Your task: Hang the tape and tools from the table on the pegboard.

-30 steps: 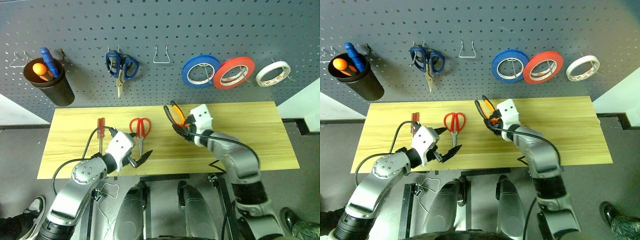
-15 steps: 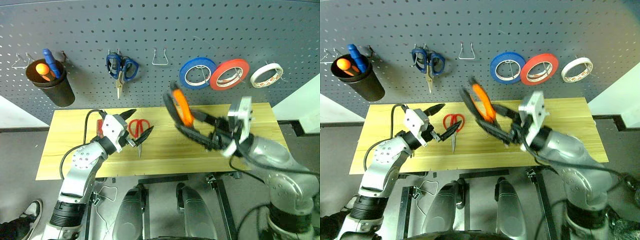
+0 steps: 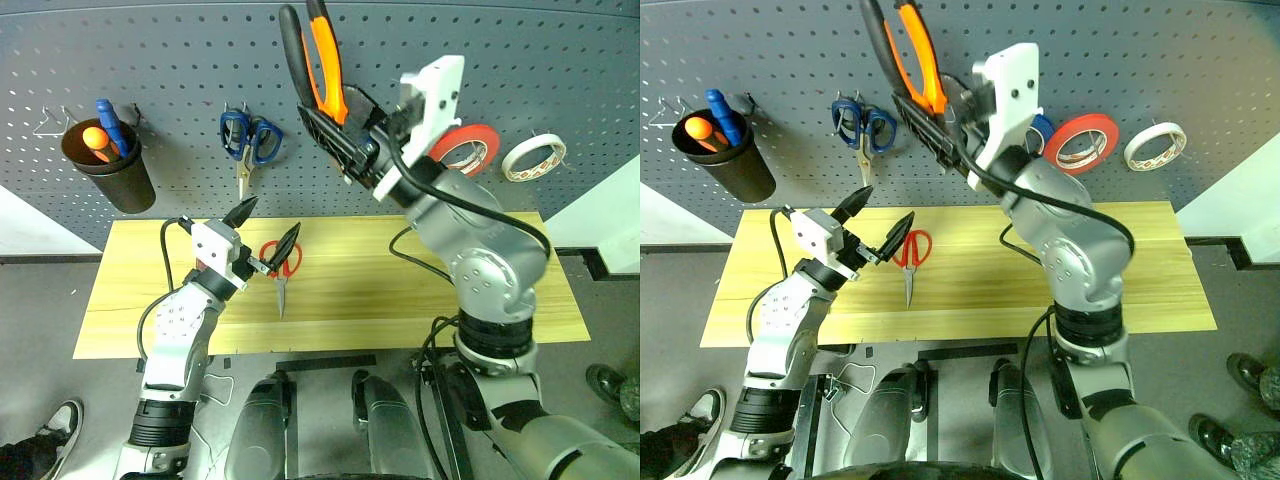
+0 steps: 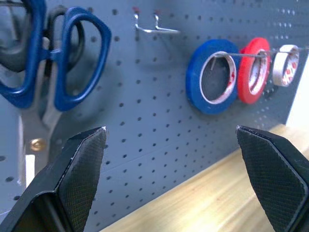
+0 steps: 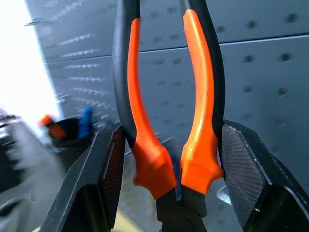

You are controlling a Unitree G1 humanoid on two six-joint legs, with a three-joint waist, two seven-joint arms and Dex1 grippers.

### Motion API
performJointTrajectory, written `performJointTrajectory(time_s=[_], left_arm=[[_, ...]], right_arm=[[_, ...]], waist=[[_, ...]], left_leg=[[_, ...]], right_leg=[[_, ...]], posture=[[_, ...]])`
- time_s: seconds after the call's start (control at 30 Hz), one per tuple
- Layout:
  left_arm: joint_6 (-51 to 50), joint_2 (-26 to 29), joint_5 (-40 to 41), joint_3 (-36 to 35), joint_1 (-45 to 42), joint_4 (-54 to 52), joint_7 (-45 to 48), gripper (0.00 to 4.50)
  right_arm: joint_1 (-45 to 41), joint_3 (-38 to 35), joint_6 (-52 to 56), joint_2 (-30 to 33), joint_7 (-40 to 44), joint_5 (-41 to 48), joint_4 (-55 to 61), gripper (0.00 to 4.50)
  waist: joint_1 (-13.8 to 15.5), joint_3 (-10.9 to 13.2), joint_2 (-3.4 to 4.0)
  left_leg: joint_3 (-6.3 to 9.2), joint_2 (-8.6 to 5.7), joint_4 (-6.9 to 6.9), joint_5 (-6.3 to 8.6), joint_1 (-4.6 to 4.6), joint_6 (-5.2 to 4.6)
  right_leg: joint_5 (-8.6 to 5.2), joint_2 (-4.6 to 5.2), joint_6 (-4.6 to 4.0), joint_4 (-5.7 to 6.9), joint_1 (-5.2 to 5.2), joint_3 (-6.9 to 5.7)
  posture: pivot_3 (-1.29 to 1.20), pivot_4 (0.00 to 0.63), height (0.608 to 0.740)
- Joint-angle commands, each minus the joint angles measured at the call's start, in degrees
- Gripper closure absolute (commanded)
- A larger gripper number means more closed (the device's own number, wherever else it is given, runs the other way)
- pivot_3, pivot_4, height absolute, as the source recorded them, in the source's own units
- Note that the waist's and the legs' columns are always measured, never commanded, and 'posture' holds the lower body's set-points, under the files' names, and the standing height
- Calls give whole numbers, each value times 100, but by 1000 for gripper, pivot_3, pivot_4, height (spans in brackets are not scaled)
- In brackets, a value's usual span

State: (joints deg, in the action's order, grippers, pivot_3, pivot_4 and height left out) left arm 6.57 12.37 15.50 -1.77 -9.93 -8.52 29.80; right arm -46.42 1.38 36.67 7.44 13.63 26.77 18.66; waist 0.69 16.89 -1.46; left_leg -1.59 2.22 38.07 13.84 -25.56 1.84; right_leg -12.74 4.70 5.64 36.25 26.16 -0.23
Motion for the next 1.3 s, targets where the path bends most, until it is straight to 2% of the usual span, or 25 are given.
performJointTrajectory(time_s=[0.03,0.3,0.63,1.03,1.3], left_arm=[[247,-38,4,-28,8,-36,-34,0],[345,-94,-15,42,-56,-1,-91,0],[260,-136,0,127,112,-297,-189,0],[206,-104,-29,154,221,-430,-259,0],[207,-86,-2,153,266,-465,-236,0]], right_arm=[[-423,17,-595,-218,-240,-402,-187,1988],[-864,207,-1338,-671,-540,-1136,-1291,1988],[-905,378,-1942,-1070,-584,-1663,-2224,1988],[-1201,119,-2362,-998,-814,-1942,-3028,1988],[-1233,85,-2274,-916,-728,-1929,-2919,1988]], waist=[[-4,-15,-7],[-14,-62,-9],[-5,-73,-12],[-3,-73,-12],[2,-73,-12]], left_leg=[[0,0,0,0,0,0],[-2,1,2,-1,5,1],[-1,1,3,-1,6,1],[1,1,17,-14,21,18],[10,0,19,-60,24,25]], right_leg=[[0,0,0,0,0,0],[1,-1,-1,11,1,0],[1,-1,-2,15,1,0],[3,-1,-8,61,1,1],[17,-4,-30,78,4,0]], posture=[[51,184,716],[63,182,716],[84,206,716],[94,206,716],[88,211,716]])
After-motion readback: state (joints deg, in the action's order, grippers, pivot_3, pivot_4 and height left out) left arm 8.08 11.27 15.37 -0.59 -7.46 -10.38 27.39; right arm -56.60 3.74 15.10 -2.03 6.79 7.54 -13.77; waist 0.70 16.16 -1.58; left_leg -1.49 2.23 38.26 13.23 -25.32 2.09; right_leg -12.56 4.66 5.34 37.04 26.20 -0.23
